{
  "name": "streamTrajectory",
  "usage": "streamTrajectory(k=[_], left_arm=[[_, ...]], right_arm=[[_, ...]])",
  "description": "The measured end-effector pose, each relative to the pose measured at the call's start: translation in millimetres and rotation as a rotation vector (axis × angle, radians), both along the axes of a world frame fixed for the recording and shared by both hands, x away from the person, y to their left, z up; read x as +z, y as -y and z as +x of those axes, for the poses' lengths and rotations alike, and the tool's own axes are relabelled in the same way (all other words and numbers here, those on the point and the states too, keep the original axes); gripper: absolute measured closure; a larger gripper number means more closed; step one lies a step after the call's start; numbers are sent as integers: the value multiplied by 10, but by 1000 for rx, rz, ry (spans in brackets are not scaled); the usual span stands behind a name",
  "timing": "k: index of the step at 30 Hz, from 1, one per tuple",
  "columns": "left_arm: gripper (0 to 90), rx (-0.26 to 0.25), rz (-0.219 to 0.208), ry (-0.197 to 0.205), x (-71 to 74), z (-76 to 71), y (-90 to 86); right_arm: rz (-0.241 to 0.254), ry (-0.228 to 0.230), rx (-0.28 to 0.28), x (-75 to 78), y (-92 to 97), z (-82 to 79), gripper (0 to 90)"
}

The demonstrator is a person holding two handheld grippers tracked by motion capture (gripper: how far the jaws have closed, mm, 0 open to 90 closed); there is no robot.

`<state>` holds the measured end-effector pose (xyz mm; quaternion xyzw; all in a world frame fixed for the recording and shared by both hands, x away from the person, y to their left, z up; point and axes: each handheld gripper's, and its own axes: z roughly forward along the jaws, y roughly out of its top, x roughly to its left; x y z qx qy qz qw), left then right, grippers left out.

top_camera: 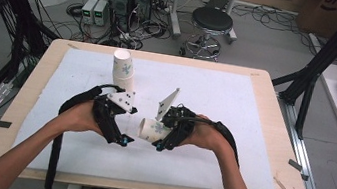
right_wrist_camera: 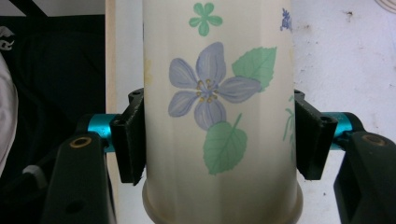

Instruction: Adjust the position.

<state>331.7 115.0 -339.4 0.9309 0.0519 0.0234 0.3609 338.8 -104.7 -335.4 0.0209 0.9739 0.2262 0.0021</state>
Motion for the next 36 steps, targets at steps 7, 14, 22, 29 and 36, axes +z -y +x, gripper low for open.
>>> streamTrajectory(k=[7, 14, 22, 29, 36], left_arm=[[56, -19, -12, -6, -5, 23, 152], [137, -46, 4, -23, -43, 23, 240], [229, -61, 1, -28, -43, 17, 243], [284, -73, 10, -25, -59, 21, 272], [366, -85, 4, -23, -73, 17, 278]], right_arm=[[-4, -5, 17, -21, -38, -2, 328], [-5, -4, 20, -14, -33, -10, 328], [1, -2, 21, -6, -29, -17, 328], [-1, -6, 24, -18, -44, -22, 328], [-3, -4, 21, -21, -39, -12, 335]])
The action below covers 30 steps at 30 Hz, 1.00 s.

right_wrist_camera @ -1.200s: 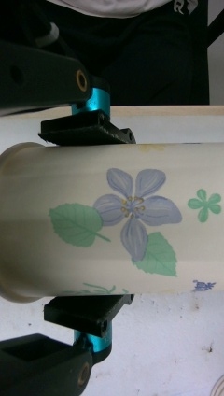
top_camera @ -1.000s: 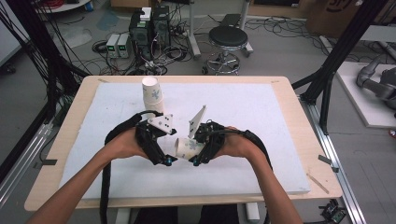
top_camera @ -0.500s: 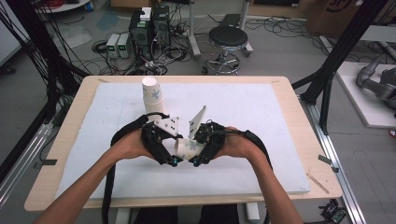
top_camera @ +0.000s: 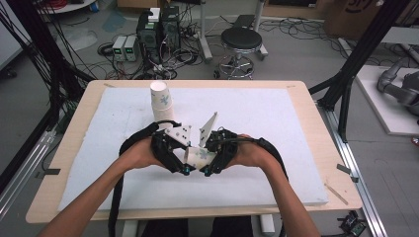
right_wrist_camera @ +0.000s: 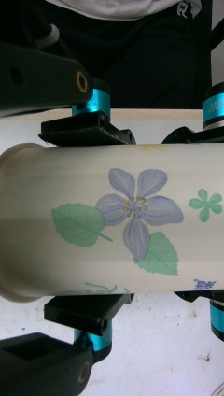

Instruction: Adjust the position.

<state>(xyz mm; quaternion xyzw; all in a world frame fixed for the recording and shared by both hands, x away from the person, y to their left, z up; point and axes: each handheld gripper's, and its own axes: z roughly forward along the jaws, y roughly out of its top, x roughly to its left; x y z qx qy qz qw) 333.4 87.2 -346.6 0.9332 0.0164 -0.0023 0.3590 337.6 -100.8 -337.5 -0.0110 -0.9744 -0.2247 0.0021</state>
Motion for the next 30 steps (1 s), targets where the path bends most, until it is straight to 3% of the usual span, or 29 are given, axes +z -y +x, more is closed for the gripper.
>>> streamTrajectory(k=[9, 11, 14, 22, 23, 27, 28, 29, 30], left_arm=[[370, 5, -2, 2, 11, -9, -15], [369, 6, -8, -2, 12, -11, -18], [369, 1, -5, 0, 15, -14, -23], [369, 5, -16, -1, 13, -16, -51], [370, 6, -18, -1, 5, -18, -60], [370, 10, -40, -2, -50, -18, -103], [370, 22, -75, -8, -97, -27, -147], [370, 22, -75, -8, -97, -27, -147], [369, 34, -101, -3, -129, -36, -194]], right_arm=[[7, 1, 5, 8, -1, 5, 333], [8, 2, 5, 8, -2, 6, 295], [32, 1, -17, 11, 1, 16, 148], [77, 9, -15, 58, 33, 20, 145], [99, 22, 4, 60, 31, 34, 145], [149, 24, -11, 136, 70, 16, 145], [168, 29, -17, 159, 87, 16, 145], [168, 29, -17, 159, 87, 16, 145], [204, 37, -18, 198, 121, 23, 145]])
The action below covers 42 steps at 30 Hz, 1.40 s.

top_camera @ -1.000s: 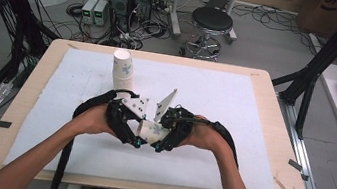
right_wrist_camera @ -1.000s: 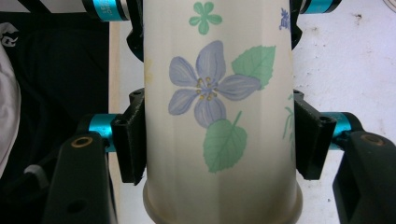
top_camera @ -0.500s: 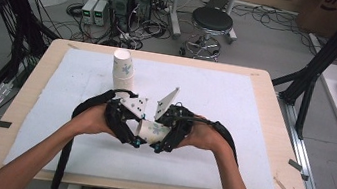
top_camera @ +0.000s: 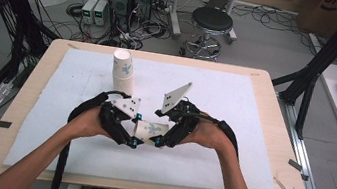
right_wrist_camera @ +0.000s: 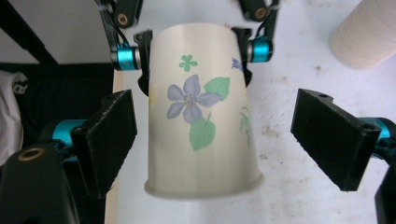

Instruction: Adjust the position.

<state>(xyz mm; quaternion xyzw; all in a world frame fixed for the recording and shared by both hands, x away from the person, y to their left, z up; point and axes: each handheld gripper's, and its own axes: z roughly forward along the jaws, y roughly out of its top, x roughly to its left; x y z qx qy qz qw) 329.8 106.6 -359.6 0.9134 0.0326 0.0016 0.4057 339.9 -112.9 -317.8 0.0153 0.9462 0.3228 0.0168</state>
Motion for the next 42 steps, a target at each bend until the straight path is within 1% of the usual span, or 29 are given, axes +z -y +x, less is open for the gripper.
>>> streamTrajectory(k=[2, 3, 4, 5, 6, 8, 10, 11, 12, 13, 14, 15, 16, 17, 18, 20, 23, 24, 25, 26, 27, 29, 34, 35, 36, 39, 40, 41, 42], left_arm=[[369, 22, -41, 4, -33, -9, -70], [369, 22, -41, 4, -33, -9, -70], [369, 41, -90, 2, -60, -16, -142], [369, 41, -90, 2, -60, -16, -142], [369, 59, -134, 3, -83, -23, -207], [370, 71, -179, -4, -104, -29, -262], [370, 77, -217, -7, -125, -40, -303], [369, 77, -217, -7, -125, -40, -303], [369, 85, -247, -3, -145, -50, -336], [369, 85, -247, -3, -145, -50, -336], [369, 89, -285, -7, -171, -56, -358], [369, 89, -285, -7, -171, -56, -358], [369, 97, -314, -16, -191, -61, -370], [369, 99, -333, -24, -205, -61, -383], [369, 103, -363, -28, -234, -61, -402], [369, 112, -385, -31, -264, -57, -417], [370, 117, -409, -37, -295, -52, -429], [370, 120, -422, -35, -315, -52, -432], [370, 120, -422, -35, -315, -52, -432], [370, 117, -445, -33, -331, -56, -440], [371, 117, -453, -30, -338, -58, -442], [371, 117, -457, -28, -343, -61, -443], [370, 100, -498, -20, -351, -73, -434], [371, 100, -498, -20, -351, -73, -434], [371, 90, -519, -17, -346, -77, -433], [371, 87, -537, -16, -337, -82, -430], [370, 84, -555, -16, -329, -84, -427], [370, 84, -555, -16, -329, -84, -427], [370, 82, -561, -15, -320, -89, -424]], right_arm=[[30, 9, 0, 34, 32, 1, 146], [44, 13, -1, 51, 50, -2, 146], [61, 13, 0, 67, 66, -5, 146], [61, 13, 0, 67, 66, -5, 146], [125, 9, 1, 85, 116, -7, 146], [175, 1, -1, 80, 166, 1, 146], [196, 4, -17, 66, 213, 7, 146], [212, 7, -22, 58, 232, 9, 147], [231, 0, -26, 48, 252, 10, 147], [231, 0, -26, 48, 252, 10, 147], [267, 4, -35, 22, 295, 7, 147], [267, 4, -35, 22, 295, 7, 147], [297, 2, -41, -5, 333, 9, 146], [297, 2, -41, -5, 333, 9, 146], [324, -7, -47, -28, 364, 4, 147], [354, -22, -45, -58, 394, 0, 147], [377, -16, -48, -97, 418, -9, 147], [401, -21, -57, -134, 439, -14, 147], [401, -21, -57, -134, 439, -14, 147], [415, -25, -64, -159, 456, -14, 147], [421, -32, -65, -173, 465, -13, 147], [432, -32, -70, -197, 477, -13, 147], [452, -43, -73, -237, 477, -20, 147], [457, -40, -69, -245, 473, -18, 147], [464, -46, -71, -250, 468, -22, 147], [487, -53, -65, -261, 463, -21, 147], [503, -60, -60, -262, 458, -23, 147], [503, -60, -60, -262, 458, -23, 147], [522, -53, -55, -266, 452, -19, 147]])
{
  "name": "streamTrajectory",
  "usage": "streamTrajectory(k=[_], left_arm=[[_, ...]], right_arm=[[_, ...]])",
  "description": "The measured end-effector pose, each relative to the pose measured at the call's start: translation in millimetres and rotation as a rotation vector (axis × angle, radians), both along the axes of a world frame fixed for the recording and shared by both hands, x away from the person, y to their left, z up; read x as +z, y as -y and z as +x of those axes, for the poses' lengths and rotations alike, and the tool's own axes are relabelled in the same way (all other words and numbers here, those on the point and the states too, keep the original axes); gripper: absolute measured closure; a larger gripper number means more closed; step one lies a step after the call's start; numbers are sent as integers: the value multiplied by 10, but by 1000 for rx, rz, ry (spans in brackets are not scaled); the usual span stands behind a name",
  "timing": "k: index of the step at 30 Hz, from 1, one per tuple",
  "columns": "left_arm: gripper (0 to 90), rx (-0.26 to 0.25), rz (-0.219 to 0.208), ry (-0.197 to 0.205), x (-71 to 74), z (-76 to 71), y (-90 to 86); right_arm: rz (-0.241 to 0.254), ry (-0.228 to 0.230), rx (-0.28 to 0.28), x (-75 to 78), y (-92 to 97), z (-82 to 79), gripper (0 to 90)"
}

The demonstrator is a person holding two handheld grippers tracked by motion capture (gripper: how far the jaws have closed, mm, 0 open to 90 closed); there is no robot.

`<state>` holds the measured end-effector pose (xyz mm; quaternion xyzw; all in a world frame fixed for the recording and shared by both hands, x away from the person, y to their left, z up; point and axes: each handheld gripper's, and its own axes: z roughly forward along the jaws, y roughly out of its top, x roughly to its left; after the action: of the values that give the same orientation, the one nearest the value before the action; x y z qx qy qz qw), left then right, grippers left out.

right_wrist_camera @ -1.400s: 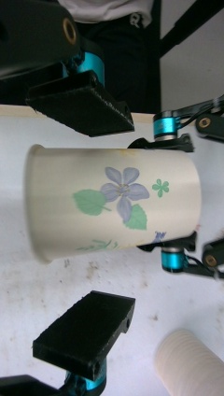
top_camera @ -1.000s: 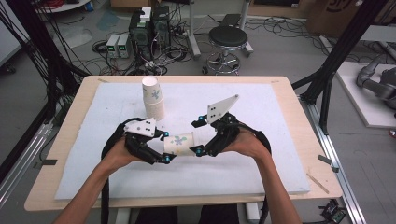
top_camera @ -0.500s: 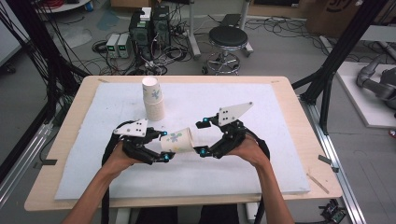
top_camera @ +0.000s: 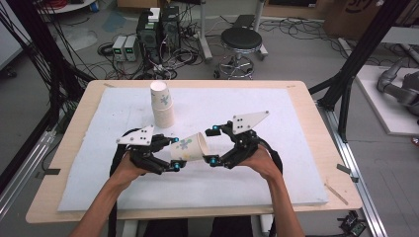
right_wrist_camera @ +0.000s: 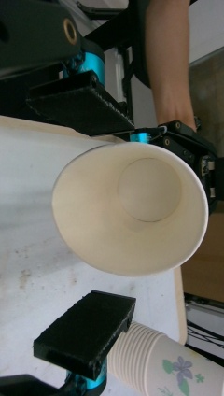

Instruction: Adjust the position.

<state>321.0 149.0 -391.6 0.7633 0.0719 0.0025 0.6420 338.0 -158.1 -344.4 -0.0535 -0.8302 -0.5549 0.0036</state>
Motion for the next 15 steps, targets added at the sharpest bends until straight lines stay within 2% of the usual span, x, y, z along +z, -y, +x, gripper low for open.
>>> streamTrajectory(k=[10, 15], left_arm=[[371, 3, -1, 6, 5, 10, 5], [371, -1, -9, 6, 18, 4, 31]], right_arm=[[19, -23, 13, -86, -33, -12, 147], [52, -20, 25, -101, -83, -10, 147]])
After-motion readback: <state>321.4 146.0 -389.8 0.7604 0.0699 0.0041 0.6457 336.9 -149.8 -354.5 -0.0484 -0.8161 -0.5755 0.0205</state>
